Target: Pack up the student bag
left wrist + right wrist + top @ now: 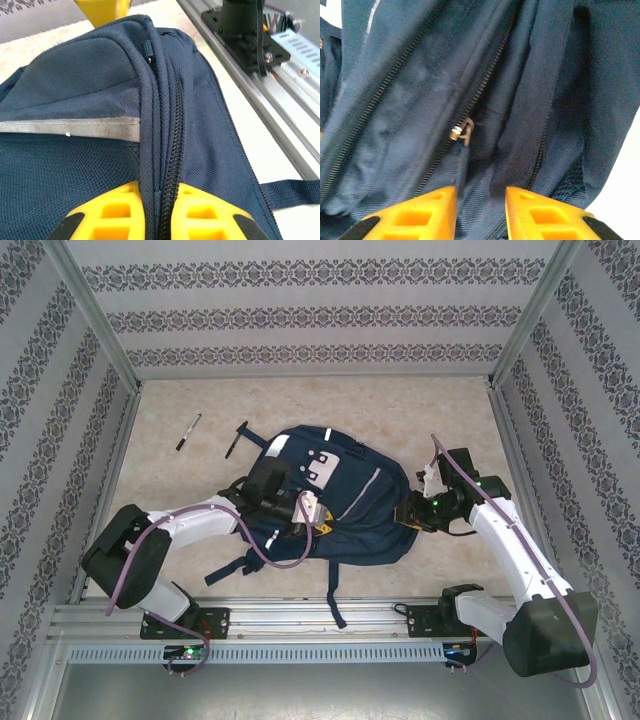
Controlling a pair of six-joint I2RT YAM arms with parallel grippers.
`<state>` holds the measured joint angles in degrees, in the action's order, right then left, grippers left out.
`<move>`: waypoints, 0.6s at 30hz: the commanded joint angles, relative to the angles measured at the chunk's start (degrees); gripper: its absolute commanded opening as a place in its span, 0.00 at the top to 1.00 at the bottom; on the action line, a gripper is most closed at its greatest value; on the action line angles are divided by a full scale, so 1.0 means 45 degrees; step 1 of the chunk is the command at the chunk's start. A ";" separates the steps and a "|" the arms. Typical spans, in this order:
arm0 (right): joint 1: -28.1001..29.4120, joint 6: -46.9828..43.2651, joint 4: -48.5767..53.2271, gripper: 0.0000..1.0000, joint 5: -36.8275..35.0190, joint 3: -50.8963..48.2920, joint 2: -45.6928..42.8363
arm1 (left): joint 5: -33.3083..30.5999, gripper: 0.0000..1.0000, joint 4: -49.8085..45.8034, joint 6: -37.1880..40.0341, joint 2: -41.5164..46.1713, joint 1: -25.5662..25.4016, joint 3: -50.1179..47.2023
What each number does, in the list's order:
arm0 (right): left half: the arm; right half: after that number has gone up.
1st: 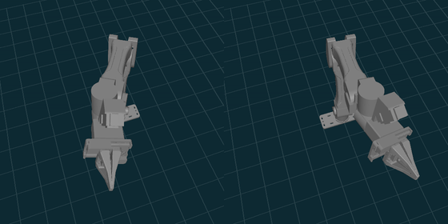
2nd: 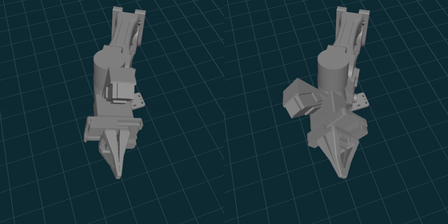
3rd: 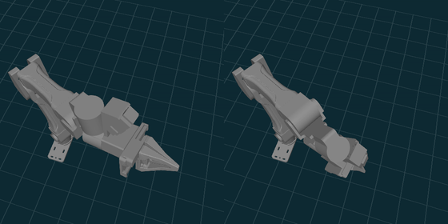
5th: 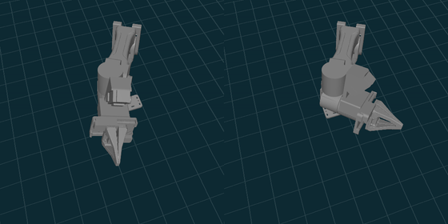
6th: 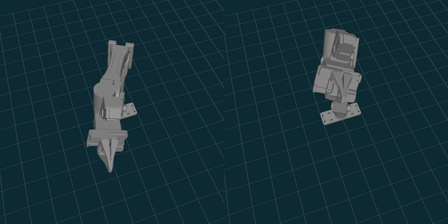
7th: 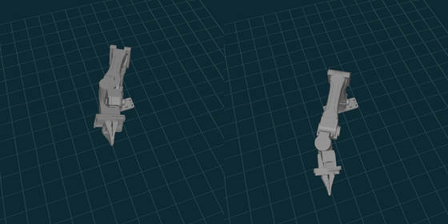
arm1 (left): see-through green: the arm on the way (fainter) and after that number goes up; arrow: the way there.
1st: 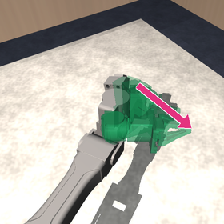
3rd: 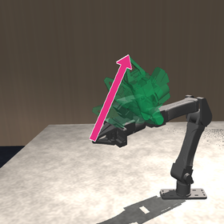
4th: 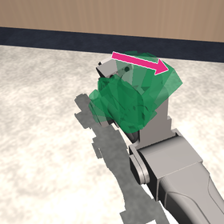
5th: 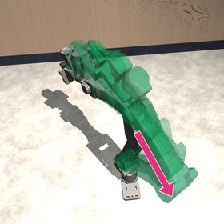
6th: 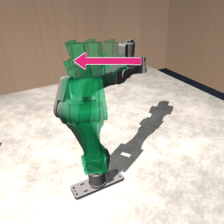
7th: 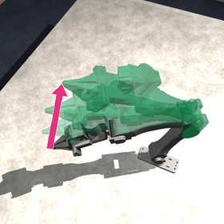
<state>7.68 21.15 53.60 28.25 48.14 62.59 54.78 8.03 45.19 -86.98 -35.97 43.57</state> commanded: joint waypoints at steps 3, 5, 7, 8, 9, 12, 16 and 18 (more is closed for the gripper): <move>0.1514 -0.1086 0.0240 0.74 -0.1528 0.0376 -0.0217 | 0.2766 1.00 0.6260 -0.3140 -0.0562 0.0526 -0.0436; 0.1743 -0.0925 -0.0153 0.73 -0.1571 0.0338 -0.0221 | 0.2877 1.00 0.6474 -0.3264 -0.0666 0.0531 -0.0482; 0.1873 -0.0799 -0.0362 0.73 -0.1619 0.0374 -0.0147 | 0.2955 1.00 0.6476 -0.3288 -0.0719 0.0533 -0.0558; 0.1939 -0.0775 -0.0387 0.73 -0.1658 0.0454 -0.0087 | 0.2960 1.00 0.6467 -0.3285 -0.0712 0.0531 -0.0608; 0.2009 -0.0755 -0.0360 0.72 -0.1695 0.0538 -0.0015 | 0.2943 1.00 0.6428 -0.3238 -0.0676 0.0531 -0.0672; 0.2217 -0.0735 -0.0231 0.65 -0.2010 0.0815 0.0009 | 0.2869 1.00 0.5732 -0.2736 -0.0512 0.0531 -0.0722; 0.2234 -0.0867 0.0484 0.64 -0.2992 0.1483 -0.0060 | 0.2796 1.00 0.4624 -0.2103 -0.0310 0.0570 -0.0645; 0.2204 -0.1096 0.0703 0.64 -0.3279 0.1705 -0.0041 | 0.2783 1.00 0.4613 -0.2056 -0.0281 0.0608 -0.0697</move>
<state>17.15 17.72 54.50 17.50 53.15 62.46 61.30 26.02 33.26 -90.70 -33.74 39.92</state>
